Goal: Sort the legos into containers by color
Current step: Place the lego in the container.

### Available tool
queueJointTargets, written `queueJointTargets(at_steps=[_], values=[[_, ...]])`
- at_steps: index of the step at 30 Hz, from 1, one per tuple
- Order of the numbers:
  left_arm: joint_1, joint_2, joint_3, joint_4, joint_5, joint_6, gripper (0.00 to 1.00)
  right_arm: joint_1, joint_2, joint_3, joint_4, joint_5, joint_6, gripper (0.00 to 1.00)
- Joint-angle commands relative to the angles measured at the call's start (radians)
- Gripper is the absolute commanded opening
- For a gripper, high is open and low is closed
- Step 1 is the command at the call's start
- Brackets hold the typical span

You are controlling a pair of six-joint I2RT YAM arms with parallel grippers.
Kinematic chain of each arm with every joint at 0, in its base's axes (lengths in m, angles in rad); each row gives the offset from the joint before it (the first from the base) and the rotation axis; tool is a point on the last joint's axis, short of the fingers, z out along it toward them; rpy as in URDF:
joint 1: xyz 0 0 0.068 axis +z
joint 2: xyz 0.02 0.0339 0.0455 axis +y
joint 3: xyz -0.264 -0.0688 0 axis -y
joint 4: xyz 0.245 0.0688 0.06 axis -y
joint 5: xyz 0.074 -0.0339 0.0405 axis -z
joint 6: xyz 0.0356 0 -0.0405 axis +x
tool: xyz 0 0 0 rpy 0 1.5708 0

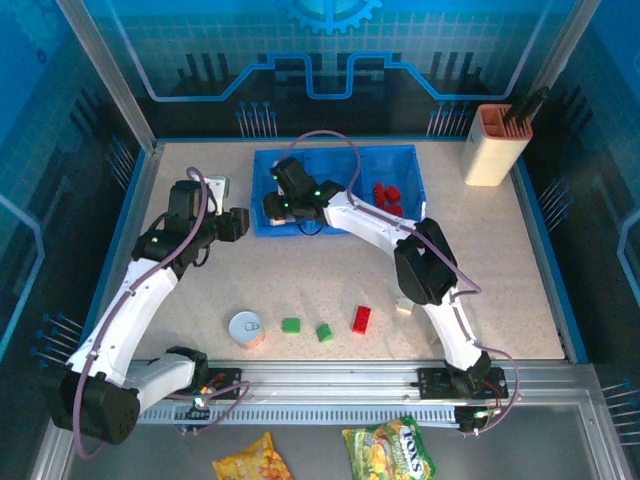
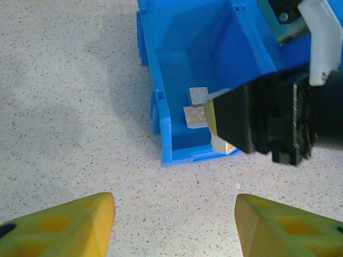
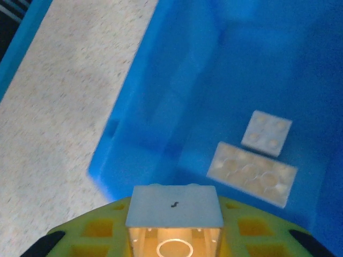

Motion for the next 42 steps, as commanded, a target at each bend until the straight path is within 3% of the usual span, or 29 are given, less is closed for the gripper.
queueJointTargets(at_steps=[1, 20, 26, 32, 42], values=[[0.012, -0.024, -0.017, 0.015, 0.022, -0.014, 0.62, -0.026, 0.058, 0.074, 0.049, 0.063, 0.027, 0.23], [0.021, -0.030, -0.026, 0.016, 0.015, -0.016, 0.62, -0.061, 0.376, 0.438, 0.046, 0.047, 0.077, 0.25], [0.021, -0.030, -0.027, 0.020, 0.020, -0.019, 0.61, -0.062, 0.390, 0.441, 0.056, 0.047, 0.090, 0.29], [0.021, -0.033, -0.026, 0.018, 0.021, -0.019, 0.61, -0.061, 0.379, 0.442, 0.053, 0.056, 0.088, 0.44], [0.021, -0.033, -0.026, 0.017, 0.025, -0.019, 0.61, -0.060, 0.296, 0.420, 0.038, 0.059, 0.059, 0.46]])
